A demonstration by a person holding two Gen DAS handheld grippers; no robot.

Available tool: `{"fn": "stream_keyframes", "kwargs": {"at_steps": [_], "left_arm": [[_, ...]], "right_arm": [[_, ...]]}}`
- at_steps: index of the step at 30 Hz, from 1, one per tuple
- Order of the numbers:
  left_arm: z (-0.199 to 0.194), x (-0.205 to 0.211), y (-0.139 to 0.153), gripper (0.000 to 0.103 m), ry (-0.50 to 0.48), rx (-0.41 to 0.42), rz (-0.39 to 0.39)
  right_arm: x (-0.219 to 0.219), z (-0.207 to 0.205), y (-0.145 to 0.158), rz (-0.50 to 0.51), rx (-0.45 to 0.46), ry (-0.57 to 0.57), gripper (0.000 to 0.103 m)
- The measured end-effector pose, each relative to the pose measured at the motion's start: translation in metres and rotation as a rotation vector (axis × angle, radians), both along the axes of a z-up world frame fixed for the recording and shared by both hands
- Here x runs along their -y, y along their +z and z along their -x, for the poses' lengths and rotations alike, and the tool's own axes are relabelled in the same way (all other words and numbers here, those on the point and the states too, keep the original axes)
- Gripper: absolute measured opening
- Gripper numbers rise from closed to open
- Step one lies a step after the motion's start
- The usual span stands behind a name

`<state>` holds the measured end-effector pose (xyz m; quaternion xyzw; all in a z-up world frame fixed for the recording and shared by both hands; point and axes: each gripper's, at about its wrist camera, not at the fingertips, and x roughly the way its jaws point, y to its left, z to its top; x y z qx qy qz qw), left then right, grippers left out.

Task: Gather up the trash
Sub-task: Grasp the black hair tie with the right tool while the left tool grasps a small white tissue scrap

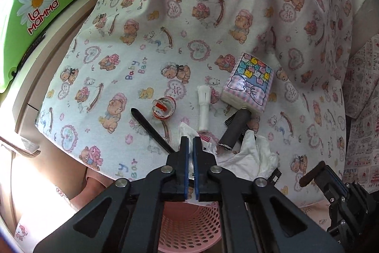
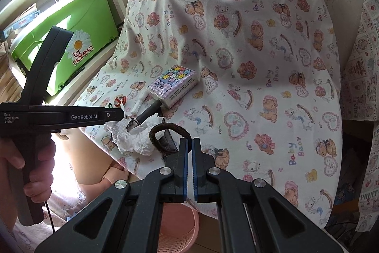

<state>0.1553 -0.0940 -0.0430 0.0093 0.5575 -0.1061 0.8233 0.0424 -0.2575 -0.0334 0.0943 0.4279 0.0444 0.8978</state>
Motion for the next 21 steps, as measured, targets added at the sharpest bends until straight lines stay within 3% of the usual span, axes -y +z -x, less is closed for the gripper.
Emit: {"fn": "stream_keyframes", "kwargs": {"at_steps": [10, 14, 21], "left_arm": [[0.007, -0.020, 0.040, 0.000, -0.013, 0.092, 0.057], [0.017, -0.022, 0.055, 0.000, -0.041, 0.164, 0.000], [0.050, -0.034, 0.070, 0.000, -0.072, 0.217, 0.011]], "right_arm": [[0.009, 0.002, 0.006, 0.002, 0.024, -0.039, 0.004], [0.007, 0.004, 0.008, -0.011, 0.033, -0.028, 0.004], [0.000, 0.013, 0.009, -0.017, 0.043, -0.006, 0.004]]}}
